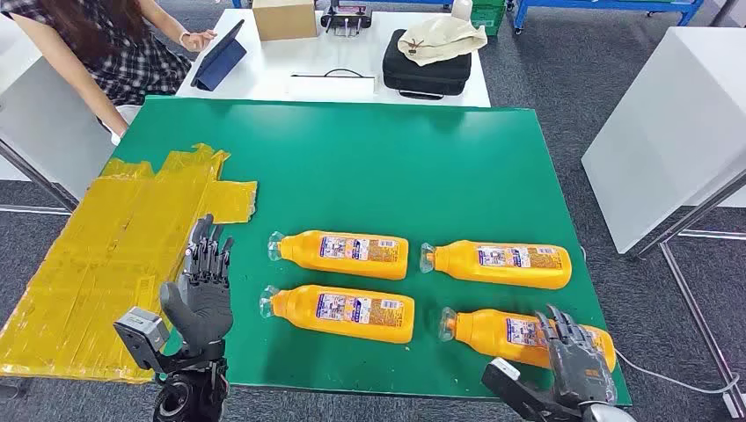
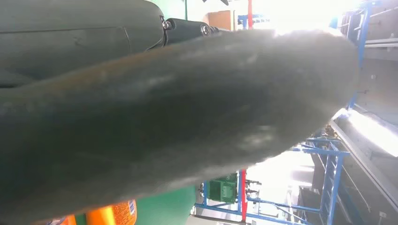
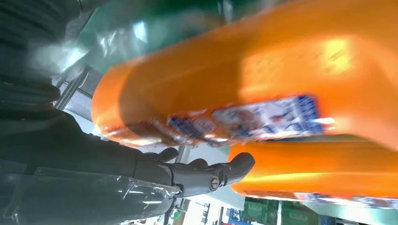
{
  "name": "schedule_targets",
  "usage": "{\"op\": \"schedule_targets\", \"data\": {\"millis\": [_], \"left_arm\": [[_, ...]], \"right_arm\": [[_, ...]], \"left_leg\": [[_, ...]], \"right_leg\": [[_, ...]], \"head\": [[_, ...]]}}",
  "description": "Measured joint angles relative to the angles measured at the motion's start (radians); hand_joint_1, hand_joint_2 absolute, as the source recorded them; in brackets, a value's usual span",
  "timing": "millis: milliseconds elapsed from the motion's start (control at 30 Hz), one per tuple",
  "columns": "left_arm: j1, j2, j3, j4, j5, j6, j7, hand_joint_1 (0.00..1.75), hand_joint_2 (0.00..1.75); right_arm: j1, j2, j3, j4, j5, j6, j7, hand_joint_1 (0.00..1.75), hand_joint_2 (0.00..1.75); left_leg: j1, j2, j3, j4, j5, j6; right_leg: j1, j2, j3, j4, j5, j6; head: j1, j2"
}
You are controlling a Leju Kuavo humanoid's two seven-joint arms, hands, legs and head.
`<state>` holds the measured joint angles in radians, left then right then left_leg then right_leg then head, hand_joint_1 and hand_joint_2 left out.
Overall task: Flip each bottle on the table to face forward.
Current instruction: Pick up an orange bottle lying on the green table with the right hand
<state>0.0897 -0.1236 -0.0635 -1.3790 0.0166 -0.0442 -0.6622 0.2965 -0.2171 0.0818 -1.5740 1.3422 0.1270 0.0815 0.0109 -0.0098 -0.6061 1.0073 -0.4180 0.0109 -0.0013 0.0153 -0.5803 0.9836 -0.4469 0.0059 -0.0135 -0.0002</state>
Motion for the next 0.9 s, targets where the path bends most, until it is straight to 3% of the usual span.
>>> {"op": "schedule_targets", "data": {"millis": [233,700,733,833,867,900], "left_arm": [[-0.006,0.0,0.005,0.0,0.003,-0.004,0.0,0.0,0.0],[-0.004,0.0,0.01,0.0,0.011,0.001,-0.001,0.0,0.0],[-0.002,0.0,0.011,0.0,0.012,0.002,-0.001,0.0,0.0],[0.003,0.0,0.012,0.0,0.014,0.002,-0.002,0.0,0.0],[0.003,0.0,0.013,0.0,0.015,0.003,-0.002,0.0,0.0],[0.004,0.0,0.013,0.0,0.015,0.005,-0.001,0.0,0.0]], "right_arm": [[-0.03,-0.052,-0.014,0.046,-0.012,0.0,-0.018,0.0,1.75],[-0.067,-0.083,-0.012,0.105,-0.023,0.01,-0.028,0.0,1.75],[-0.071,-0.087,-0.012,0.113,-0.031,0.018,-0.033,0.13,1.75],[-0.086,-0.1,-0.006,0.142,-0.068,0.048,-0.061,1.44,1.75],[-0.092,-0.105,0.0,0.155,-0.082,0.058,-0.072,1.75,1.75],[-0.098,-0.11,0.009,0.17,-0.096,0.068,-0.081,1.75,1.75]], "left_leg": [[0.0,0.0,0.0,0.0,0.0,0.0],[0.0,0.0,0.001,0.0,0.0,0.0],[0.0,0.0,0.001,0.0,0.0,0.0],[0.0,0.0,0.002,0.0,0.0,0.0],[0.0,0.0,0.003,0.0,0.0,0.0],[0.0,0.001,0.003,0.0,0.0,0.001]], "right_leg": [[0.0,0.0,0.0,0.0,0.0,0.0],[0.0,0.0,0.0,0.0,0.0,0.0],[0.0,0.0,0.001,0.0,0.0,0.0],[0.0,0.0,0.002,0.0,0.0,0.0],[0.0,0.0,0.002,-0.001,0.0,0.0],[0.0,0.001,0.003,-0.001,0.0,0.0]], "head": [[0.0,0.0],[0.0,0.0],[0.0,0.0],[0.0,0.0],[0.0,0.0],[0.0,0.0]]}}
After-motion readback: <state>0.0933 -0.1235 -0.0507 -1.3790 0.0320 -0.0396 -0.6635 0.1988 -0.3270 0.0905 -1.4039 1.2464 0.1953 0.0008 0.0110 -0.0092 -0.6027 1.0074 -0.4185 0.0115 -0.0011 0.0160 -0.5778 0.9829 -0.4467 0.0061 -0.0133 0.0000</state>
